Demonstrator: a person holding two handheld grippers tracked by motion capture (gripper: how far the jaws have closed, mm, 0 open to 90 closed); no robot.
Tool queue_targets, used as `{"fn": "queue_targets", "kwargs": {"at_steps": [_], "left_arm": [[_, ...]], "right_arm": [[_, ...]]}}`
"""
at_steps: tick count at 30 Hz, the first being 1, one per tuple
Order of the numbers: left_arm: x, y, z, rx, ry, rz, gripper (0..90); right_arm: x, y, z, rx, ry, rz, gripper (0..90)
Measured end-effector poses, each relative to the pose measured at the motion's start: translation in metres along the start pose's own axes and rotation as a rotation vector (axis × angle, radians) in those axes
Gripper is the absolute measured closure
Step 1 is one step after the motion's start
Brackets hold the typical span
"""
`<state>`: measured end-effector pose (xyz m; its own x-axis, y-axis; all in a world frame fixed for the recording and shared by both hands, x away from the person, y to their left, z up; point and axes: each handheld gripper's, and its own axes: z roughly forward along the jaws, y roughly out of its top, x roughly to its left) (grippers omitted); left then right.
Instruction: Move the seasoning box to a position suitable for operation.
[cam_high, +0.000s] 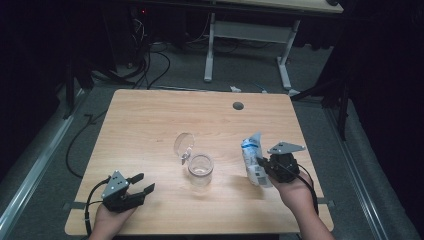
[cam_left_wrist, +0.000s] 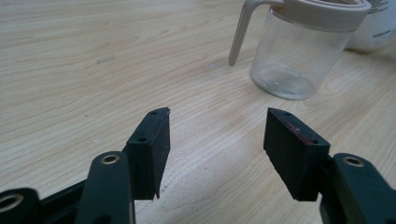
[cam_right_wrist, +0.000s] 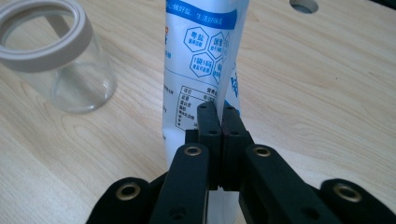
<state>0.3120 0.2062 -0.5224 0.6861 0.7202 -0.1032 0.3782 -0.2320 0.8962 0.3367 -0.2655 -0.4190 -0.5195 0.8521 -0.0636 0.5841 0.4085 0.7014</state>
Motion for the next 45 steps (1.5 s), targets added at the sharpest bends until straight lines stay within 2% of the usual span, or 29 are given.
{"fn": "queue_targets", "kwargs": {"at_steps": [8, 14, 25, 36, 45], "left_arm": [[0.0, 0.0, -0.001, -0.001, -0.003, 0.002, 41.7], [0.0, 0.001, -0.001, -0.005, -0.002, 0.002, 41.6], [0.001, 0.001, -0.002, -0.006, 0.0, -0.002, 41.5], [0.001, 0.0, -0.002, -0.008, -0.004, -0.001, 41.3], [0.0, 0.0, -0.002, -0.003, -0.008, 0.006, 41.2]], "right_arm": [[-0.001, 0.004, -0.001, 0.071, 0.017, -0.008, 90.0], [0.001, 0.01, -0.004, 0.117, 0.017, -0.047, 90.0], [0.004, 0.019, -0.004, 0.215, 0.03, -0.074, 90.0], [0.007, 0.027, -0.003, 0.284, 0.027, -0.09, 90.0], [0.012, 0.034, -0.005, 0.337, 0.042, -0.126, 90.0]]}}
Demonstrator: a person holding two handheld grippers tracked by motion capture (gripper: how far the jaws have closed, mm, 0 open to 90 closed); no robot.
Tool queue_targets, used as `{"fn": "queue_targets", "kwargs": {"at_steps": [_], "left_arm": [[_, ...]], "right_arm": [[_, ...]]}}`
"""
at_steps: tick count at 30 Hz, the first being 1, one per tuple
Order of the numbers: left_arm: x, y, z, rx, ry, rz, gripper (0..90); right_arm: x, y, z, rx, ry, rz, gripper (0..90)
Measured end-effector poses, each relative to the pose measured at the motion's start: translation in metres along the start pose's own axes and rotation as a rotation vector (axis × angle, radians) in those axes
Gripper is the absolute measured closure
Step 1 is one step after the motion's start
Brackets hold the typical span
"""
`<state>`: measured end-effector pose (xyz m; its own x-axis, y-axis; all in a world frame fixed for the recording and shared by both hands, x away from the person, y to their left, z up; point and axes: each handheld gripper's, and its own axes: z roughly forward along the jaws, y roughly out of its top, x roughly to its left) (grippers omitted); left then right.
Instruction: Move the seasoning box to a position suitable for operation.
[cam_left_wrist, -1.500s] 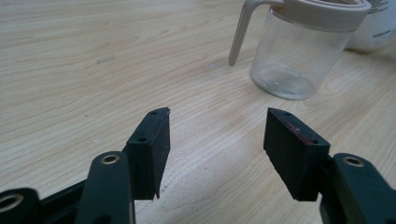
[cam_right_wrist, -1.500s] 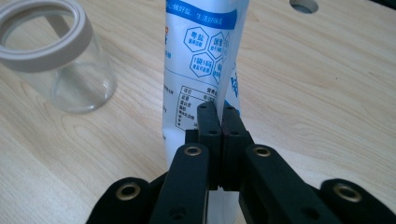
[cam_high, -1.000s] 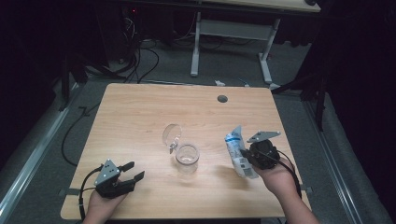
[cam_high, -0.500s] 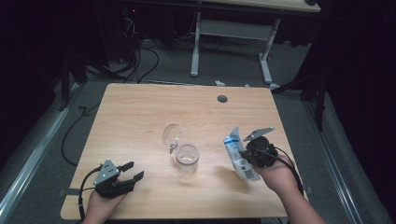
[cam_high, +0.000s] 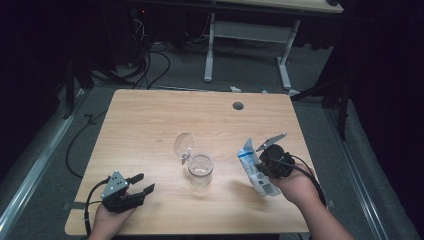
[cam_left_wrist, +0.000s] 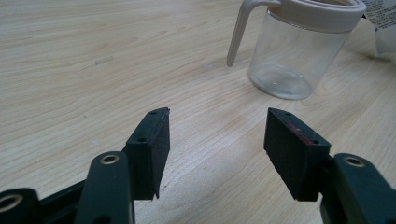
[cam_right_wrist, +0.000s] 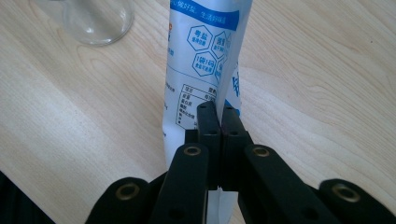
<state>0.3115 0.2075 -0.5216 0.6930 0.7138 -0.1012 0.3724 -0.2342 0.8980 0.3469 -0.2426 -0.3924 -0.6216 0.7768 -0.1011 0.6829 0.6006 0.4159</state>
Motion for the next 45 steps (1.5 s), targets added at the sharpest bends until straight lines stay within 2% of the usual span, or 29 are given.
{"fn": "queue_targets", "kwargs": {"at_steps": [7, 14, 19, 22, 28, 32, 37, 39, 40, 41, 42, 45], "left_arm": [[-0.002, 0.001, 0.0, 0.0, -0.003, 0.007, 43.0], [-0.004, 0.001, 0.001, 0.002, -0.008, 0.014, 42.3], [-0.004, 0.0, 0.001, -0.012, -0.014, -0.002, 43.7], [-0.004, 0.0, 0.002, -0.001, -0.021, 0.011, 43.6], [-0.006, 0.001, 0.002, -0.007, -0.037, 0.009, 45.7], [-0.01, 0.001, 0.004, 0.003, -0.039, 0.033, 44.8], [-0.012, 0.0, 0.006, 0.005, -0.039, 0.039, 43.8], [-0.015, 0.0, 0.005, -0.008, -0.043, 0.053, 48.2], [-0.021, 0.0, 0.004, -0.028, -0.03, 0.093, 48.0], [-0.021, 0.0, 0.004, -0.028, -0.03, 0.093, 46.9], [-0.026, 0.002, 0.006, -0.032, -0.039, 0.117, 45.8], [-0.031, 0.002, 0.009, -0.027, -0.056, 0.115, 44.4]], "right_arm": [[0.002, 0.002, -0.003, 0.019, 0.026, -0.015, 90.0], [0.004, 0.004, -0.006, 0.044, 0.028, -0.018, 90.0], [0.007, 0.006, -0.008, 0.067, 0.034, -0.033, 90.0], [0.01, 0.009, -0.01, 0.082, 0.042, -0.039, 90.0], [0.014, 0.013, -0.009, 0.098, 0.05, -0.055, 90.0], [0.016, 0.017, -0.009, 0.11, 0.055, -0.062, 90.0], [0.019, 0.02, -0.011, 0.119, 0.054, -0.073, 90.0], [0.02, 0.022, -0.014, 0.121, 0.051, -0.078, 90.0], [0.022, 0.024, -0.016, 0.122, 0.051, -0.078, 90.0], [0.022, 0.024, -0.016, 0.122, 0.051, -0.078, 90.0], [0.023, 0.026, -0.018, 0.119, 0.054, -0.078, 90.0], [0.023, 0.028, -0.019, 0.116, 0.056, -0.08, 90.0]]}}
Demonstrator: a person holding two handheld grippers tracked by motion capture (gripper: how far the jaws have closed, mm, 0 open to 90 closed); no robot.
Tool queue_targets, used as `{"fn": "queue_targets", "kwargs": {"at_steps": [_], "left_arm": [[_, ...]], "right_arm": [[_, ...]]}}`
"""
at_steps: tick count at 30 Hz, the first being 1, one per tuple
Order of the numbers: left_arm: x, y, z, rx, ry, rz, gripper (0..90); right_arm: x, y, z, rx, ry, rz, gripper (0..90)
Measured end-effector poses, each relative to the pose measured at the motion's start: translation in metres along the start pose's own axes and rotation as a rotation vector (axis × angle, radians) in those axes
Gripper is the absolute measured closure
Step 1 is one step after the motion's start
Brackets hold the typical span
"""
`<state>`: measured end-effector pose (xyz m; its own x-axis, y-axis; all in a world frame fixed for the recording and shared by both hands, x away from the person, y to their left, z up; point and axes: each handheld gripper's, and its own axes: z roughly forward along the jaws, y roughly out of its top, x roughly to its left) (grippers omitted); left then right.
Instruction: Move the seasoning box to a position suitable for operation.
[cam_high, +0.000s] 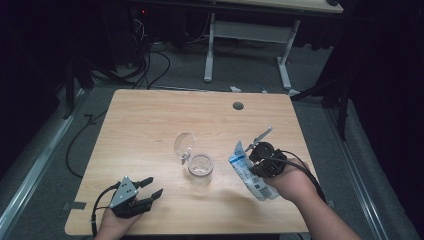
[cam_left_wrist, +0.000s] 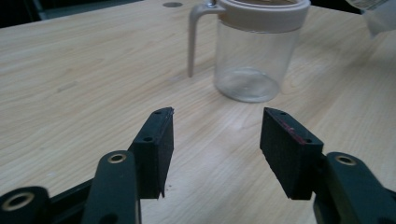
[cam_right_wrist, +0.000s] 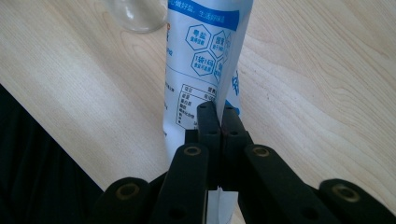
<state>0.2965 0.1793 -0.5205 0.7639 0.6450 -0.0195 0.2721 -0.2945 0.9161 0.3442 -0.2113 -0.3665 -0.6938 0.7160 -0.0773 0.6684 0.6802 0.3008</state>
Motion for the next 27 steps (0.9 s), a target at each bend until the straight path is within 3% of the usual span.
{"fn": "queue_targets", "kwargs": {"at_steps": [4, 5, 8, 15, 27], "left_arm": [[-0.01, 0.004, 0.007, 0.013, -0.041, -0.007, 43.3], [-0.015, 0.007, 0.014, 0.022, -0.071, -0.026, 43.3], [-0.021, 0.01, 0.02, 0.029, -0.081, -0.031, 43.2], [-0.046, 0.02, 0.047, 0.066, -0.14, 0.008, 43.2], [-0.085, 0.043, 0.089, 0.02, -0.258, 0.031, 43.2]], "right_arm": [[0.003, 0.003, 0.001, -0.012, 0.001, -0.007, 90.0], [0.005, 0.004, 0.001, -0.019, 0.002, -0.016, 90.0], [0.007, 0.005, 0.002, -0.034, 0.01, -0.025, 90.0], [0.007, 0.005, 0.007, -0.029, 0.019, -0.026, 90.0], [0.007, 0.006, 0.007, -0.014, 0.02, -0.011, 90.0]]}}
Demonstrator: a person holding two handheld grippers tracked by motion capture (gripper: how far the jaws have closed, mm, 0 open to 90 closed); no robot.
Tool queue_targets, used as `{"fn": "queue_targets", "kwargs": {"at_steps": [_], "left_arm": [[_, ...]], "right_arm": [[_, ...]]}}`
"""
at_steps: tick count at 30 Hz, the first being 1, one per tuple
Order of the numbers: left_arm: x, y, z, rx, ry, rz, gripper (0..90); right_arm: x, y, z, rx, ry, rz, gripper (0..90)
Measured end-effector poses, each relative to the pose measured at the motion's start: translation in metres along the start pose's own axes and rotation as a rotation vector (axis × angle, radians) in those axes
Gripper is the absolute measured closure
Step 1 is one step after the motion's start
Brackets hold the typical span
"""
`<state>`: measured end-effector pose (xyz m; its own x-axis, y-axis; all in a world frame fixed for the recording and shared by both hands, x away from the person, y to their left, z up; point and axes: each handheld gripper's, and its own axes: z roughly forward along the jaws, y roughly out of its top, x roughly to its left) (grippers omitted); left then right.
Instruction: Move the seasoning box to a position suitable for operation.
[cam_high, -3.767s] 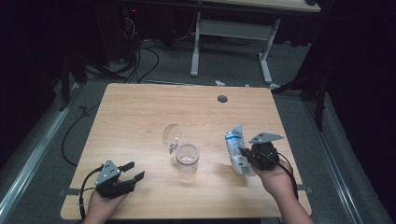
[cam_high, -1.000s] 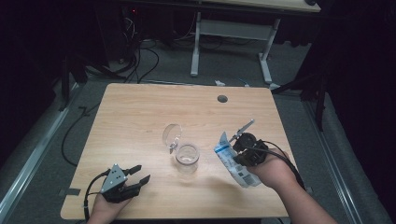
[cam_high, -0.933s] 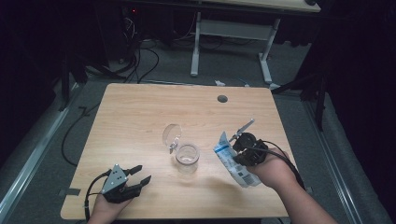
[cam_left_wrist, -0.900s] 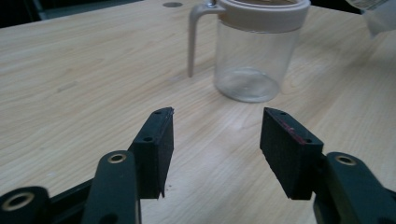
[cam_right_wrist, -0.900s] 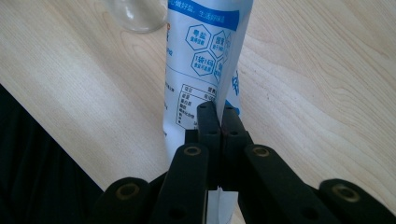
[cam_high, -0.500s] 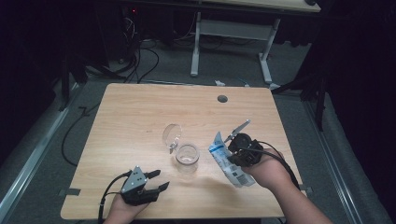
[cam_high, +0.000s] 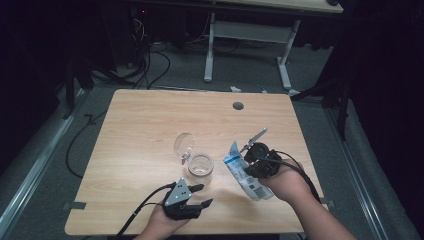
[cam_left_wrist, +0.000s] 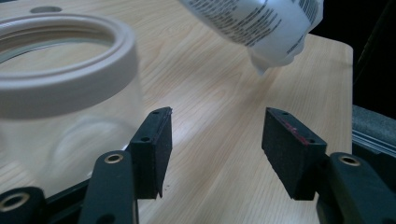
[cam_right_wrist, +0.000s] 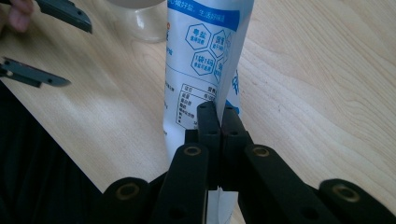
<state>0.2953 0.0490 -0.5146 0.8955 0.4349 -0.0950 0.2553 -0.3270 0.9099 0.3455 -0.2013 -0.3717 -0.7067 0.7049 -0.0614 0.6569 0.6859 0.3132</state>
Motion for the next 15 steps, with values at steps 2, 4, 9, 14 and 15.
{"fn": "queue_targets", "kwargs": {"at_steps": [2, 4, 9, 14, 15], "left_arm": [[-0.002, 0.004, 0.005, -0.01, -0.008, 0.006, 43.2], [-0.003, 0.008, 0.009, -0.02, -0.016, 0.02, 43.1], [-0.002, 0.009, 0.012, -0.041, -0.016, 0.01, 42.2], [-0.009, 0.003, 0.018, -0.001, -0.025, 0.04, 37.1], [-0.01, 0.002, 0.019, 0.003, -0.023, 0.041, 35.9]], "right_arm": [[0.0, 0.0, 0.0, 0.005, -0.001, -0.003, 90.0], [0.001, 0.001, 0.0, 0.004, 0.001, 0.0, 90.0], [0.001, 0.003, -0.001, 0.004, 0.003, 0.002, 90.0], [0.008, 0.008, -0.007, 0.011, -0.014, 0.005, 90.0], [0.009, 0.009, -0.008, 0.01, -0.018, 0.004, 90.0]]}}
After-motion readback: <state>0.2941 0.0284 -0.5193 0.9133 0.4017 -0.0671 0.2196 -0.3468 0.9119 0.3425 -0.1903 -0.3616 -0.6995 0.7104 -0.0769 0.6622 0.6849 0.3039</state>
